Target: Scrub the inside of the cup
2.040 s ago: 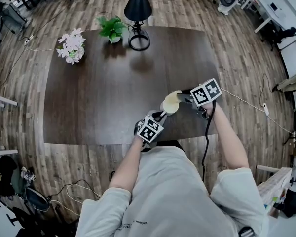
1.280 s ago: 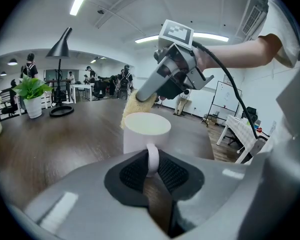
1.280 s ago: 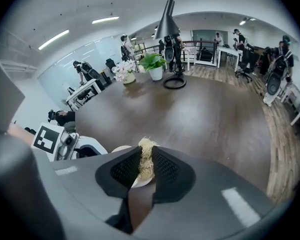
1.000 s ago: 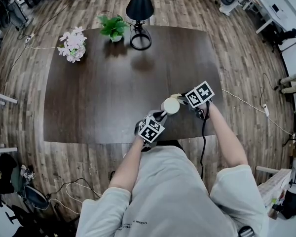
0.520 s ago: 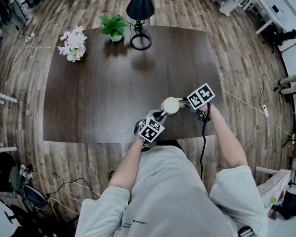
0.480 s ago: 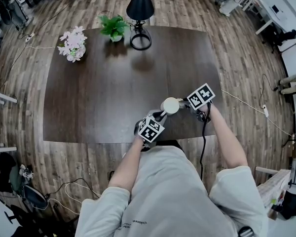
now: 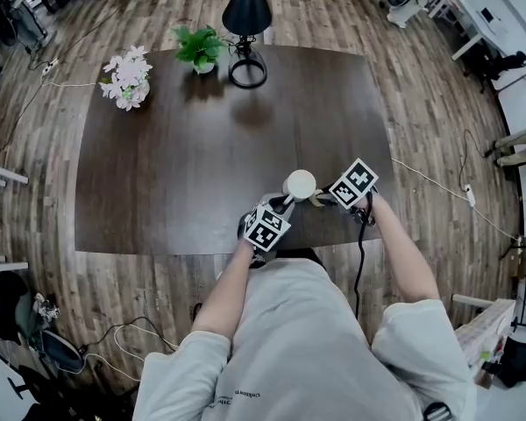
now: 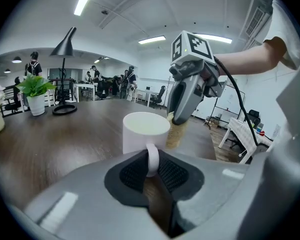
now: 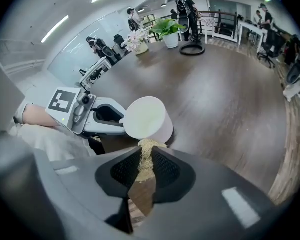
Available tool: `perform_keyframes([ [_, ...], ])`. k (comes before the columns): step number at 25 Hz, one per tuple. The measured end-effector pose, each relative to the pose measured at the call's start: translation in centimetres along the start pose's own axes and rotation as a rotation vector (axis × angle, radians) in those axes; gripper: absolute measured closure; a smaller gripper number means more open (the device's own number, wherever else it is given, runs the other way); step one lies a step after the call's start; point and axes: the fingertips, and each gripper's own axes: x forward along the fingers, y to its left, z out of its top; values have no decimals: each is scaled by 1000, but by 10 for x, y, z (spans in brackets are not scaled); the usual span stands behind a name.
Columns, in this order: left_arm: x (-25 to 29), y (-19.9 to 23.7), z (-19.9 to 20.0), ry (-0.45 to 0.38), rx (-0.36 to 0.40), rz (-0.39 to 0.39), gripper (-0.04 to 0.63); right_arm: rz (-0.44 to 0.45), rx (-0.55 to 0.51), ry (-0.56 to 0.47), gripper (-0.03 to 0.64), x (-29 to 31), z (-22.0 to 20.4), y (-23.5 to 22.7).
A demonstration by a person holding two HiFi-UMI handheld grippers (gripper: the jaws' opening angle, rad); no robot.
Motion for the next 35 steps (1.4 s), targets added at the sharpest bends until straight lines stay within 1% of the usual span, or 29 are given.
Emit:
perform_keyframes([
  [3, 0, 5, 1, -4, -10, 10, 540, 13, -39, -24, 531, 2, 5, 12],
  [7, 1, 5, 5, -15, 1, 4, 538, 93, -106, -77, 531, 9, 14, 40],
  [8, 2, 5, 5, -14, -2, 3, 538, 101, -112, -82, 529, 11, 16, 44],
  [11, 2, 4, 2, 1, -10, 6, 538, 81, -124, -62, 529, 20, 15, 46],
  [15, 2, 5, 2, 0, -14, 7, 538, 60, -147, -77, 530, 21, 16, 44],
  [17, 3, 5, 3, 3, -17, 3, 538, 48, -131, -93, 529, 18, 16, 37],
  [20, 4, 1, 3, 8, -10, -17, 540, 36, -79, -118, 529, 12, 16, 26],
  [24, 8, -11, 1, 11, 12, -71, 543, -27, -46, -144, 529, 1, 22, 5],
  [28, 9, -13, 0, 5, 2, -78, 546, -49, -18, -175, 531, -8, 33, -8],
  [31, 6, -15, -1, 17, 16, -90, 546, -66, -3, -204, 531, -14, 43, -17],
  [35, 5, -26, -4, 29, 15, -156, 548, -75, 5, -223, 531, -22, 55, -24],
])
